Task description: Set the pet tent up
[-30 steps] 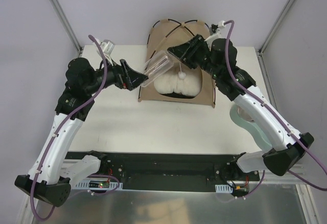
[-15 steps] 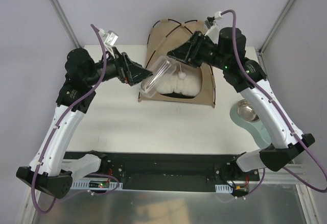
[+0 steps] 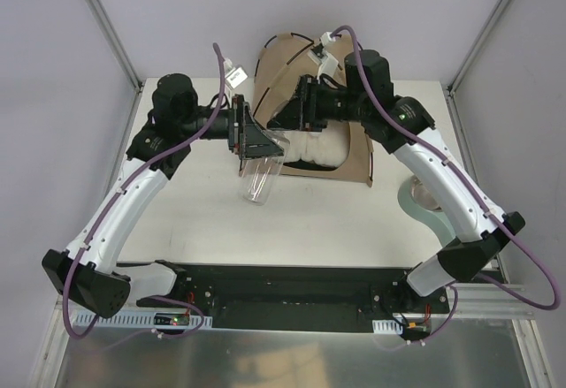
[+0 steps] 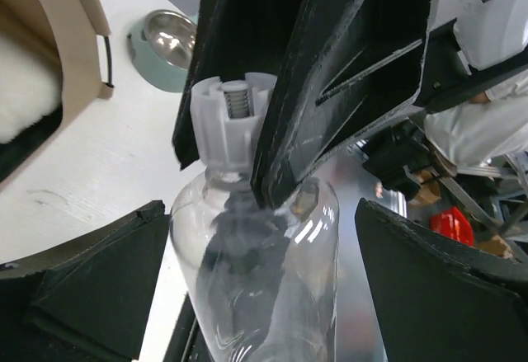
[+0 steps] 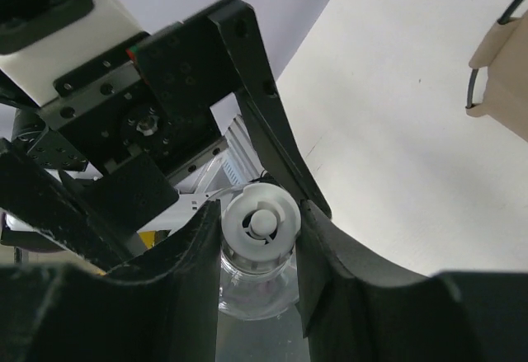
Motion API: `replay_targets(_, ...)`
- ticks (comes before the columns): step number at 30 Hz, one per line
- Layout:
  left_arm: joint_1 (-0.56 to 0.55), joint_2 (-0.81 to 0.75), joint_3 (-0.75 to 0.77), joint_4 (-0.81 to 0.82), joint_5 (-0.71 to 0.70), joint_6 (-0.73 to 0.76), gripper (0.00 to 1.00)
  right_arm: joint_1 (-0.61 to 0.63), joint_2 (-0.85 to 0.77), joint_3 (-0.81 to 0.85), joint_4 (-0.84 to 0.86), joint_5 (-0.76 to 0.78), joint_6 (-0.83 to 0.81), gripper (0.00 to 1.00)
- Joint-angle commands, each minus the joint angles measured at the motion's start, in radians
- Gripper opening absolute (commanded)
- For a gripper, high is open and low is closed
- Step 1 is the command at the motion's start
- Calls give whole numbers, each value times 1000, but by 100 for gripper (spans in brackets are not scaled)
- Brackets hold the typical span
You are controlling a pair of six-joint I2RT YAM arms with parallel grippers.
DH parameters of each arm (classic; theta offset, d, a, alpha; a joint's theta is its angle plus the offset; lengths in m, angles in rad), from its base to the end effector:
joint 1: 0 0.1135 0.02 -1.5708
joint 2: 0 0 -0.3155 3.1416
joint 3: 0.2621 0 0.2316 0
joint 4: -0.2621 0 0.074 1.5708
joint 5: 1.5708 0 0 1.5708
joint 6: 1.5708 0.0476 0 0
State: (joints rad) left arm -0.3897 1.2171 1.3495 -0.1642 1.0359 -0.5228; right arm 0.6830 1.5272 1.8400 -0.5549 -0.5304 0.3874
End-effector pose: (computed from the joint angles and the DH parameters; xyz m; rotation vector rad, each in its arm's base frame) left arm 0.1905 -0.1225 0.4954 0.7696 1.6439 -1.4911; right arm 0.2271 0.2158 0.5270 -0.6853 1.8354 1.2130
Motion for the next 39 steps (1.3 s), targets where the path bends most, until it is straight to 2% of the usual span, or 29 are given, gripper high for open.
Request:
replay_targets(1,-14,15,16,29,72,-45,95,15,17,87,38,-74,-56,2)
replay_targets(8,-14,59,34,32,150,-86,63,16,27,93,29,-54,-64,5)
replay_targets(10,-14,64,37,38,156,-82,53,16,21,91,32,-43,-59,11)
replay_targets(12,-14,58,43,40,125,-75,47,18,1,78,42,-4,-51,38)
replay_targets(13,-14,58,51,41,109,-68,44,18,-18,58,58,33,-45,55)
replay_targets(15,-14,55,65,43,60,-63,40,16,-77,-10,116,140,-16,80)
replay_targets(16,-14,55,72,45,34,-63,39,15,-111,-43,148,186,-2,87)
replay_targets(18,-14,50,83,48,-40,-63,36,15,-174,-114,240,260,36,95)
replay_targets(21,-14,39,95,54,-193,-82,34,15,-277,-246,390,364,94,99)
replay_targets(23,-14,27,109,55,-340,-118,34,18,-312,-272,421,403,108,99)
replay_targets(25,-14,4,111,78,-524,-182,34,16,-331,-291,431,412,116,99)
replay_targets(27,-14,-30,100,89,-780,-262,34,21,-337,-318,458,386,117,99)
replay_targets(29,-14,-48,91,113,-926,-334,34,29,-329,-334,484,345,114,99)
replay_targets(33,-15,-70,54,212,-1080,-489,30,81,-294,-358,547,328,107,99)
replay_targets(39,-15,-74,43,215,-1140,-672,27,167,-250,-444,736,481,30,99)
